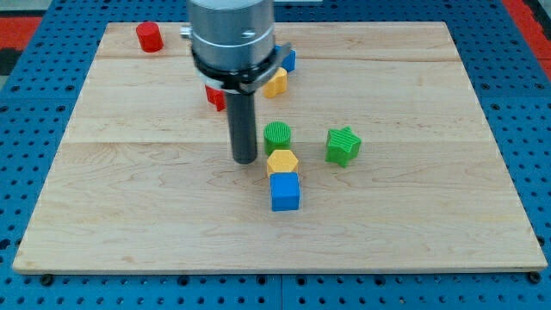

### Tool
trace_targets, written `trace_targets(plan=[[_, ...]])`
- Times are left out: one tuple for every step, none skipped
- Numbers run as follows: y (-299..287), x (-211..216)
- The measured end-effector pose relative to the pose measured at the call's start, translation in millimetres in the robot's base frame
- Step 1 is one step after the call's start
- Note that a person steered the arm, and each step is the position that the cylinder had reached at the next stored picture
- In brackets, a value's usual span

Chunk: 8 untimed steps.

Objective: Slide the green star towards the bottom right

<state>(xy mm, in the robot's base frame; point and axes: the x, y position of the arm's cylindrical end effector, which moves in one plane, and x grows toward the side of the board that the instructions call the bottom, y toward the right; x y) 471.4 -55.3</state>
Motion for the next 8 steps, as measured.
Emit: trace_targets(plan=[[14.0,-10.7],[78.0,-12.0],[67.4,-12.4],[49.7,-39.3],[84.2,-40.7],[143.5,-23.5],[175.3,-13.8],[176.4,24.2]])
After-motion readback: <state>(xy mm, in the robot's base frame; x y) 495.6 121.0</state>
